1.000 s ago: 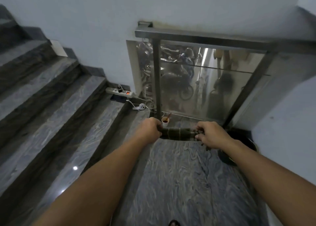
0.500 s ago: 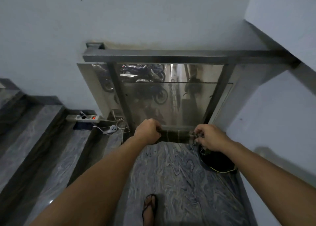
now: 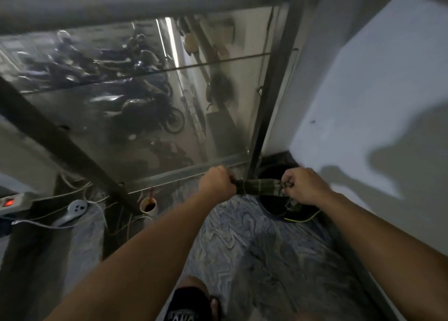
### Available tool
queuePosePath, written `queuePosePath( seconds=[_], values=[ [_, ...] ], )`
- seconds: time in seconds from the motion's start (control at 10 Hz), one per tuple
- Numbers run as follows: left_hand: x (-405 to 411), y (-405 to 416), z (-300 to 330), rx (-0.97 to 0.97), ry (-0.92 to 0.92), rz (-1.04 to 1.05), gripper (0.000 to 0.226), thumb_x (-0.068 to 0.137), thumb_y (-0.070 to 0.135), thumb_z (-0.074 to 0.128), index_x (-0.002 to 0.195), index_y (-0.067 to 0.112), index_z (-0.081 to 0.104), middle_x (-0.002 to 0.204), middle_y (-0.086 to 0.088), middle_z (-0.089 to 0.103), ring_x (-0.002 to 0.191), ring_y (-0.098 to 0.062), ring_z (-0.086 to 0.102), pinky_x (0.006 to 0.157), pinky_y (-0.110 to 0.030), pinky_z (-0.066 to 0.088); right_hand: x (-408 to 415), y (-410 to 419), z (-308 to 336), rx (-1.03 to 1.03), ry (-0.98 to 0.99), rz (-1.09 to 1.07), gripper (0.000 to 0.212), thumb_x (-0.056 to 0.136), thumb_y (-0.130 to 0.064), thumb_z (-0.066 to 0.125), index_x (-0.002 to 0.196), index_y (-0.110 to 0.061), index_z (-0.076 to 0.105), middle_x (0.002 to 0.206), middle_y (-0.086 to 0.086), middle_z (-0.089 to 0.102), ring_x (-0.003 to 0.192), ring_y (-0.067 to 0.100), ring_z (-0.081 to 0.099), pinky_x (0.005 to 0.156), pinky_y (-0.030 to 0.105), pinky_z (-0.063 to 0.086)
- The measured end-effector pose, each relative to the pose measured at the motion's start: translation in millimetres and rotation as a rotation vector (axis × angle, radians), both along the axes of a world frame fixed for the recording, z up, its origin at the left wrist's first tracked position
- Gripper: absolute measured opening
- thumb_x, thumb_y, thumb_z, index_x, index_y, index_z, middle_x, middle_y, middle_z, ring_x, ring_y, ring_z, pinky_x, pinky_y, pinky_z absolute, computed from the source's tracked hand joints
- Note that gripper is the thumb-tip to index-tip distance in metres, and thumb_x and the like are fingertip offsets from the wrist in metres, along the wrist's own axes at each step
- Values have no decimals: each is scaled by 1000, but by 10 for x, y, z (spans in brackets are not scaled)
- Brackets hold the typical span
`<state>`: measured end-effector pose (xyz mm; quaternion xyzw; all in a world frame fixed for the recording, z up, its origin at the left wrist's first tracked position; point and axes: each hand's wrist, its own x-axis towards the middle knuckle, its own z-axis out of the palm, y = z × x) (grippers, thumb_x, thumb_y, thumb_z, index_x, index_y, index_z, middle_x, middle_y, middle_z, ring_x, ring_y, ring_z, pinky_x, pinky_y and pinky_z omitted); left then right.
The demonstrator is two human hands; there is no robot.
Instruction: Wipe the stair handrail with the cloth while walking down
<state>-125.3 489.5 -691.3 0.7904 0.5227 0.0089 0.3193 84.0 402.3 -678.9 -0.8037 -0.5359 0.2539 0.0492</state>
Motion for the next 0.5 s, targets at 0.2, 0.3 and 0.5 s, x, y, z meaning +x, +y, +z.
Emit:
queuePosePath(
  seconds=[0.2,0.3,0.5],
  values=[
    [898,251,-1502,18,17,-134,17,81,20,63,94,19,73,95,-10,71,90,-27,67,73,-28,51,638,49,-1485,36,-67,-207,18,74,-13,67,75,-30,61,74,3,66,79,26,66,71,32,51],
    [1246,286,-2028,40,-12,-98,20,82,20,65,101,17,72,104,-10,70,97,-27,67,84,-37,56,865,47,-2062,134,-86,-333,10,73,-15,67,79,-23,67,73,7,69,72,27,66,72,34,54],
    [1599,385,-2628,-38,-227,-82,36,83,16,69,119,11,66,117,-12,68,111,-25,62,101,-34,48,1193,19,-2866,375,9,-495,21,74,-12,68,95,-12,72,98,16,73,94,33,68,88,43,54]
  ],
)
